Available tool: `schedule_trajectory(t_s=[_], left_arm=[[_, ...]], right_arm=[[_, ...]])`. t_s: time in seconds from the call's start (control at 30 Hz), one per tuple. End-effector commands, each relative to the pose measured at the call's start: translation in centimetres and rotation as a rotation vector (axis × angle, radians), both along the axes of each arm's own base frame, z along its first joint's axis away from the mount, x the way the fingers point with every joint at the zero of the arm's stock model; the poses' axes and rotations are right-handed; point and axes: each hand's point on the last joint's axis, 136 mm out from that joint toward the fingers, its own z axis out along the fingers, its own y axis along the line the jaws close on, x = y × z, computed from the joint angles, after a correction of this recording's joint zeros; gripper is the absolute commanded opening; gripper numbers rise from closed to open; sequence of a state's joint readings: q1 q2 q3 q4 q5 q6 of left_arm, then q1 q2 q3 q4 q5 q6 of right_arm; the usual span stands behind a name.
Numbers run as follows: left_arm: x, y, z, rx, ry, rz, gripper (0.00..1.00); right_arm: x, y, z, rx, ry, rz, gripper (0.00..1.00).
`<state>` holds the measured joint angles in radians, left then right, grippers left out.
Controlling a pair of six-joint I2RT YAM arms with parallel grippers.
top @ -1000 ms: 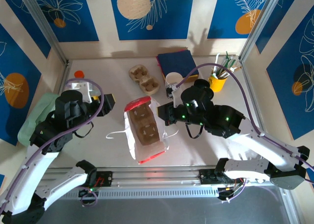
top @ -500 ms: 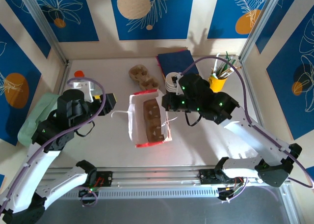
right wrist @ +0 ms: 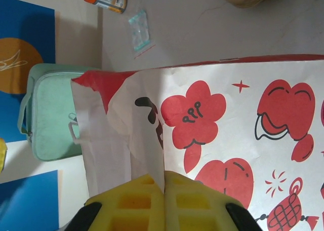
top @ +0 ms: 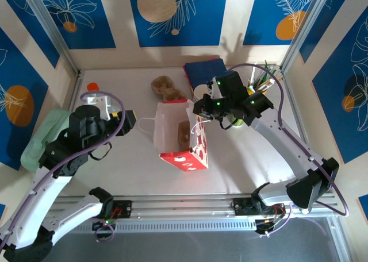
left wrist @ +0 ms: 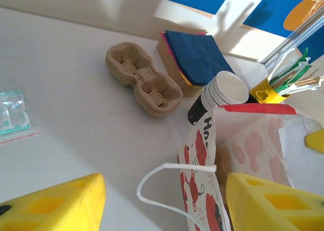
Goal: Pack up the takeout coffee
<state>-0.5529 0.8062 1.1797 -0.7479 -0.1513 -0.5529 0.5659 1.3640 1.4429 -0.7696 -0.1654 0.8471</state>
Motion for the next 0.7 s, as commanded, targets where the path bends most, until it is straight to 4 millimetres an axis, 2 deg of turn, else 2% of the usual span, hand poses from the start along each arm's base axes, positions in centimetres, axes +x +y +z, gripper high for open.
schedule_trajectory(t_s=[0.0,0.13,0.3,0.67], left_arm=[[-0.2,0.3,0.1,-0.009,-0.008,0.012,0.62],[-0.2,0.3,0.1,-0.013,-0.006,0.013,0.62],[-0.3,0.4,0.3,-0.018,-0.014,0.018,0.63],[-0.3,0.3,0.4,-0.024,-0.011,0.017,0.63]], right_arm=[[-0.2,0.9,2.5,0.096,0.0,0.046,0.0],[0.1,1.0,3.0,0.138,0.011,0.045,0.0],[0.7,0.5,2.8,0.157,0.021,0.035,0.0],[3.8,-1.3,-0.3,0.148,0.034,0.021,0.0]])
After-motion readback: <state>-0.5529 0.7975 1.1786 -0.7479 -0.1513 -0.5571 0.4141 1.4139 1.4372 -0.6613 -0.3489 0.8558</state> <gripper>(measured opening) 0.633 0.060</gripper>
